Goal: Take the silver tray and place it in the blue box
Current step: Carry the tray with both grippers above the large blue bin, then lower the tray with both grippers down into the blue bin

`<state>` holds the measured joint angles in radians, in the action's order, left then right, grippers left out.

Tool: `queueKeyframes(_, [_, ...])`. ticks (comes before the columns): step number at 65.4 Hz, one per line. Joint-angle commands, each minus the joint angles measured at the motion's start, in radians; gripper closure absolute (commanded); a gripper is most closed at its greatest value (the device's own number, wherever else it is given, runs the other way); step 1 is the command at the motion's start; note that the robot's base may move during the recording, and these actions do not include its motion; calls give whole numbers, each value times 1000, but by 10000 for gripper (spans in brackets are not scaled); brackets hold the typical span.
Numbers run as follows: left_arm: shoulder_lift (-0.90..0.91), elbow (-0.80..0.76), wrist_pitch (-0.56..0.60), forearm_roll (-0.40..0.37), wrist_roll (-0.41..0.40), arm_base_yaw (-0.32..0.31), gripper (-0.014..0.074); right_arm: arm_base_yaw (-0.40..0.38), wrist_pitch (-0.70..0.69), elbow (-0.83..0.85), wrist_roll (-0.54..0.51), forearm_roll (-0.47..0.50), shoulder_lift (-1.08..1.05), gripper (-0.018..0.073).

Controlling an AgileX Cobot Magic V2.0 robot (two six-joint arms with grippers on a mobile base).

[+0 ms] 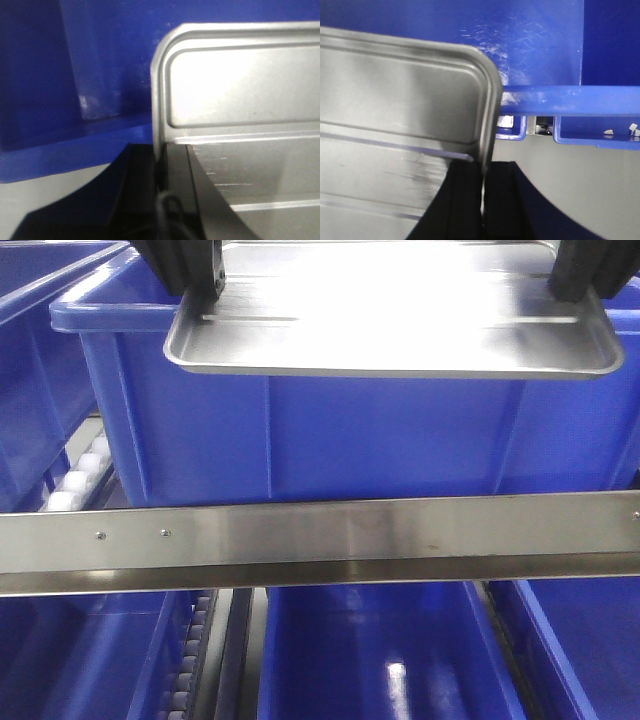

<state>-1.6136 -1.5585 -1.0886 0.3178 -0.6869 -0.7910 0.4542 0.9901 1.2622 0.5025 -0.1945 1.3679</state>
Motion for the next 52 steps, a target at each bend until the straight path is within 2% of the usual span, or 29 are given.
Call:
queueKeyframes(1, [43, -33, 25, 24, 16, -8, 701, 0, -58, 40, -12, -27, -34, 501])
queueKeyframes(32, [41, -33, 44, 16, 19, -8, 701, 0, -58, 40, -12, -27, -34, 501])
queueKeyframes(38, [43, -50, 46, 16, 39, -8, 701, 0, -59, 48, -12, -27, -38, 501])
queueKeyframes(44, [43, -86, 54, 19, 102, -8, 701, 0, -57, 87, -12, -27, -39, 501])
queueKeyframes(52, [43, -158, 56, 60, 125, -6, 701, 0, -48, 171, -12, -27, -40, 501])
